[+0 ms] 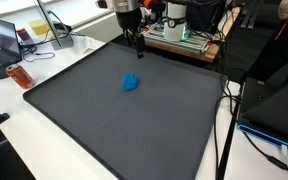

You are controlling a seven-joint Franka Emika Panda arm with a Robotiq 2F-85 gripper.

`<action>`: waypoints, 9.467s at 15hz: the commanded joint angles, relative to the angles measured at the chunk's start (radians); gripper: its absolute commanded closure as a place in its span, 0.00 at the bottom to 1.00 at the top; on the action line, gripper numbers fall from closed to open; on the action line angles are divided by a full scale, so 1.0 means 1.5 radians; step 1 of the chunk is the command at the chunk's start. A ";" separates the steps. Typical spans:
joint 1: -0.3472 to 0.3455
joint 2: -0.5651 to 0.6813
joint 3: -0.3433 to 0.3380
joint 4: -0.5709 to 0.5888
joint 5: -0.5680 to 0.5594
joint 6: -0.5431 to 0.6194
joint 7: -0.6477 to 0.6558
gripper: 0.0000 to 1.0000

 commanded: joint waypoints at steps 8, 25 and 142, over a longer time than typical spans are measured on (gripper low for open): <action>0.069 0.169 0.036 0.297 -0.150 -0.255 0.152 0.00; 0.009 0.420 0.007 0.593 -0.117 -0.273 -0.191 0.00; 0.063 0.028 0.158 -0.211 1.372 0.946 -1.192 0.00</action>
